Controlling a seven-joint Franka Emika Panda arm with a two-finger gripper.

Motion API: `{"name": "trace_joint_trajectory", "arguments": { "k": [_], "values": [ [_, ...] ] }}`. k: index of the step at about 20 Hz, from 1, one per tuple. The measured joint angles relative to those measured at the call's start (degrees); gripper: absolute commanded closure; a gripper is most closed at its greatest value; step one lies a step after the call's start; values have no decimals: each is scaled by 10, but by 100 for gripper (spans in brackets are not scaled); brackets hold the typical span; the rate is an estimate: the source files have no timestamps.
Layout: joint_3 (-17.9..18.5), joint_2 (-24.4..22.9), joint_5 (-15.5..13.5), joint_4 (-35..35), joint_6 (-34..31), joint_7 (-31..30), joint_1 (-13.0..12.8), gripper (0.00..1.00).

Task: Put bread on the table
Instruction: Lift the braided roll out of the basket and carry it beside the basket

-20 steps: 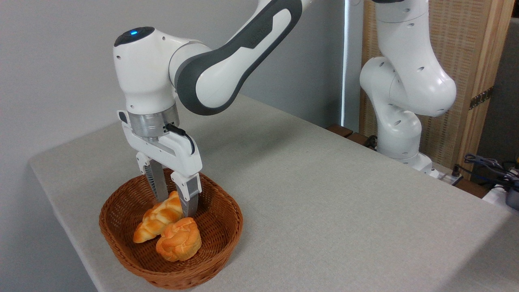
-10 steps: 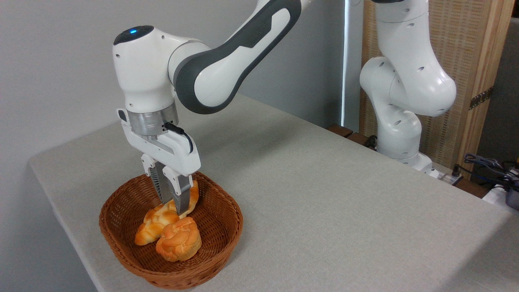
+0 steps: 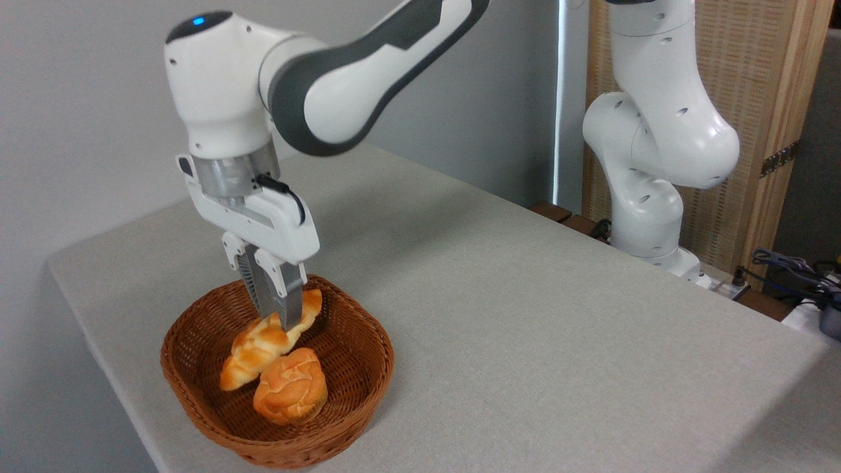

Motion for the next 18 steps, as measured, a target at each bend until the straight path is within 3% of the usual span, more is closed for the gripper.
{"name": "trace_joint_trajectory", "arguments": {
  "k": [8, 12, 18],
  "values": [
    [34, -11, -16, 77, -102, 74, 3, 66],
    [39, -38, -17, 81, -153, 113, 2, 65],
    [55, -97, -23, 47, -167, 195, 2, 63]
  ]
}}
